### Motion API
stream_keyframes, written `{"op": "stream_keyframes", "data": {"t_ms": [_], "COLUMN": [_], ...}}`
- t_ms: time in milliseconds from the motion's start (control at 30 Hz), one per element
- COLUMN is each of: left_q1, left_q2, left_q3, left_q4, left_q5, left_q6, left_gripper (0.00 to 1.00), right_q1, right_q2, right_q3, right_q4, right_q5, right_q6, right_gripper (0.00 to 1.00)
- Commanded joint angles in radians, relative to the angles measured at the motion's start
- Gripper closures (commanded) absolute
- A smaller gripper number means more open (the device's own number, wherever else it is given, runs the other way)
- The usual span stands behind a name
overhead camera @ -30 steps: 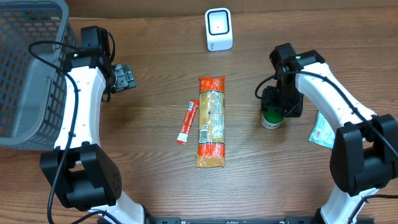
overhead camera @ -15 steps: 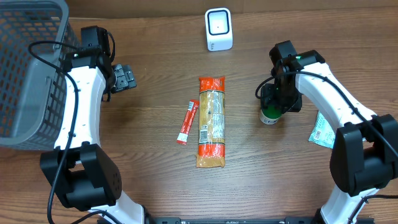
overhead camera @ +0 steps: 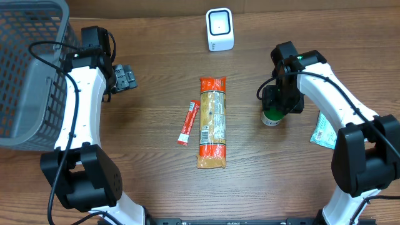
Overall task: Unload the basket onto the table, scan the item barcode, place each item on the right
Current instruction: 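Lower the right gripper around the jar cap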
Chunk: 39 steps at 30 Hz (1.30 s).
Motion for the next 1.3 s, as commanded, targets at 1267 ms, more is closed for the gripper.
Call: {"op": "stream_keyframes", "data": {"t_ms": [1267], "left_q1": [-0.002], "left_q2": [-0.008], "left_q3": [0.018], "left_q4": [0.000], "left_q5": [0.005], "left_q6": [0.011], "left_gripper": [0.00], "right_q1": [0.004], "right_q2": [-0.125], "right_q3": [0.032], "right_q4": [-0.053], "right_q5": [-0.069], "right_q6": [0.082], "right_gripper": [0.00]}}
